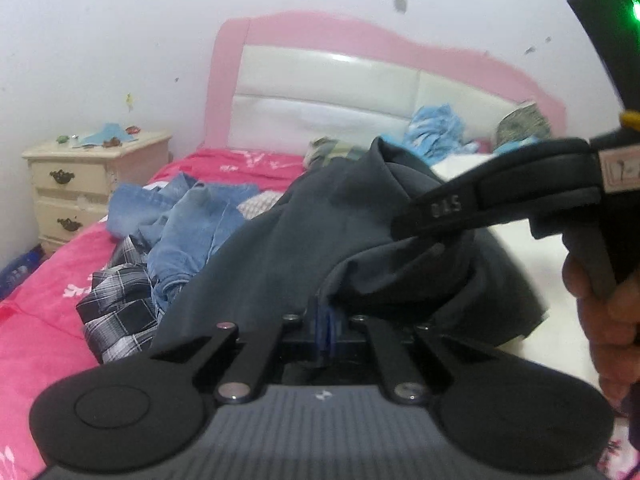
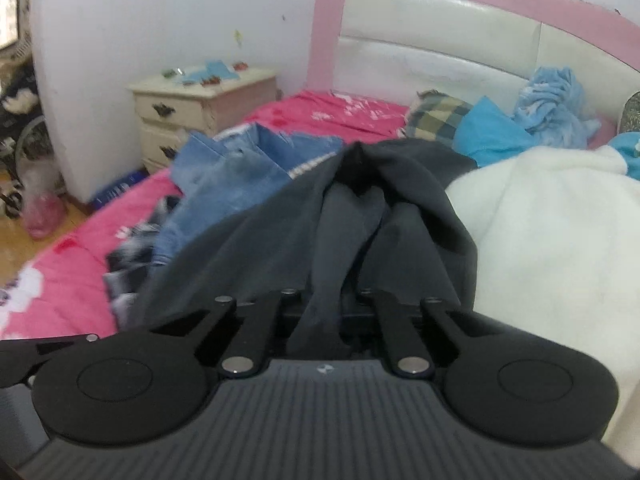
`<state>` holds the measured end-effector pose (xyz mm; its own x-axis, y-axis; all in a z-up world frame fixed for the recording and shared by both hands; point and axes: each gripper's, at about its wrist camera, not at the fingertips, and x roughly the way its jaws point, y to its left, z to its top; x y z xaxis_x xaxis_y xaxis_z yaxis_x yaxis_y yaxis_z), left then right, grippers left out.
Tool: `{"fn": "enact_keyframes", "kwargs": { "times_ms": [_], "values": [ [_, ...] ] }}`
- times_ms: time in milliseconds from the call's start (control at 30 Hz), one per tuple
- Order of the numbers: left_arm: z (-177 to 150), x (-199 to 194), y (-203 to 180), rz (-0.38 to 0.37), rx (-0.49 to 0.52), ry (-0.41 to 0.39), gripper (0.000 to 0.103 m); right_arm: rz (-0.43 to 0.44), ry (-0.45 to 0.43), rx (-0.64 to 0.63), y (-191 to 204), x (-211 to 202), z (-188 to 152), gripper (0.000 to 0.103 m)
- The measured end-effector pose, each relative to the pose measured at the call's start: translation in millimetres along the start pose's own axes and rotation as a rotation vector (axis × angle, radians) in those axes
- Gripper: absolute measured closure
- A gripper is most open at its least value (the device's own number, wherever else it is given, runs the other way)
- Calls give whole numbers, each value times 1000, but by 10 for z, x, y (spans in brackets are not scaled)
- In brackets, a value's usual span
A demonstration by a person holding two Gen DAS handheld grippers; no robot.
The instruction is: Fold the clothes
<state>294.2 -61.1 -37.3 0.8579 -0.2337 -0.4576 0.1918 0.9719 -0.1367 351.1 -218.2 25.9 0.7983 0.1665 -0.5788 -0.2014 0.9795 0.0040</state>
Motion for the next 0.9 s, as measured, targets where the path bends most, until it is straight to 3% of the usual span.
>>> {"fn": "enact_keyframes", "kwargs": {
  "times_ms": [233,433,667,800,900],
  "values": [
    [-188,-1096,-7,-137,24,-84,100,136,-75,178,-114,-851,-319,100],
    [-578,-2209,76,-260,42,-67,100,260,-102,280,146,-1638,-899,100],
    [-1232,-3266,255,-397,76,82,100,348,-52,373,783,-2669,-1979,101],
    [-1631,-3662,371,-452,87,195,100,379,50,462,1089,-3037,-2578,101],
    [-1906,-3760,453,-461,78,300,99,376,135,457,1321,-3154,-2916,101]
  ]
}}
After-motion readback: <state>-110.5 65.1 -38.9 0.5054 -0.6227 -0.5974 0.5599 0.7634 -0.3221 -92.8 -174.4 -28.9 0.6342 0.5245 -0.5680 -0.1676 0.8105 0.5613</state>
